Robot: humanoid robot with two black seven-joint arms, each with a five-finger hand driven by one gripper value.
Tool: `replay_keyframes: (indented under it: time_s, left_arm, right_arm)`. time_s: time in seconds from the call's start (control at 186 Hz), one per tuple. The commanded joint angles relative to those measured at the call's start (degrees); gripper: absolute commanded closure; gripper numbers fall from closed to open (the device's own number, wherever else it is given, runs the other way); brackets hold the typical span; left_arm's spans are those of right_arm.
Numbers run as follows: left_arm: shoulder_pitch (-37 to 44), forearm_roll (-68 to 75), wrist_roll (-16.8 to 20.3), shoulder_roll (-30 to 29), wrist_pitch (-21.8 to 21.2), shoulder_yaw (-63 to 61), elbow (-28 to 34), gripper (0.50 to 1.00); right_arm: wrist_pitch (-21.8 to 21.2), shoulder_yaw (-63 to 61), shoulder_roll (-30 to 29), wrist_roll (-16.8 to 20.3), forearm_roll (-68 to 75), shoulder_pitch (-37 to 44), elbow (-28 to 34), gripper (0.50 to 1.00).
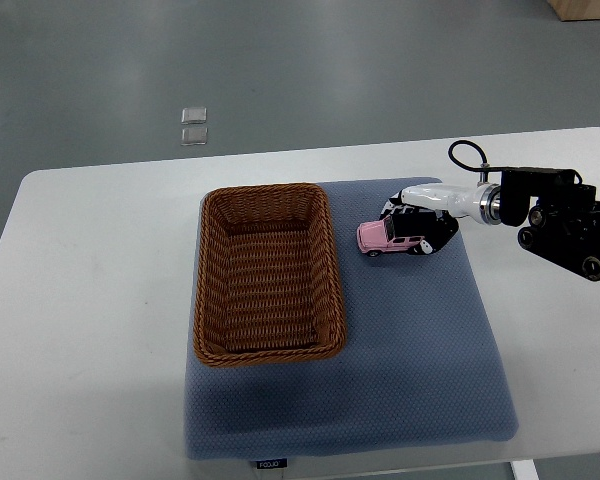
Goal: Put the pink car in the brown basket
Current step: 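Lower the right hand over the pink toy car and close fingers around it, then lift the held pink car and carry it over the wicker basket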
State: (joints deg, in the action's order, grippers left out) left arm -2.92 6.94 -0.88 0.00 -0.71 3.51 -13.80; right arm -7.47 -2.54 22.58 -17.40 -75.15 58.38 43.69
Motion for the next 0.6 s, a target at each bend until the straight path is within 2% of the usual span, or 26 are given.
replay_keyframes:
  time_s: [0.0,0.231,0.5,0.597]
  left_arm:
    - [-0.1,0.0,0.0,0.0,0.0,0.0,0.0,0.5]
    - [-0.1,0.0,0.0,0.0,0.0,0.0,0.0,0.5]
    - [-0.1,0.0,0.0,0.0,0.0,0.0,0.0,0.5]
    - [0.0,0.0,0.0,0.0,0.0,-0.1,-0.1,0.5]
  right_arm:
    - [0.1,0.0,0.0,0.0,0.0,0.3,0.0,1.0]
    - [-1.4,-0.4,3.5,-0.1,1.0,3.0,1.8,1.0]
    - [-6.2,-0.9,12.0,0.0,4.3,9.7,12.6,1.0]
    - [-7.6,-0.9,12.3,0.1,6.5,12.3,16.1,1.0]
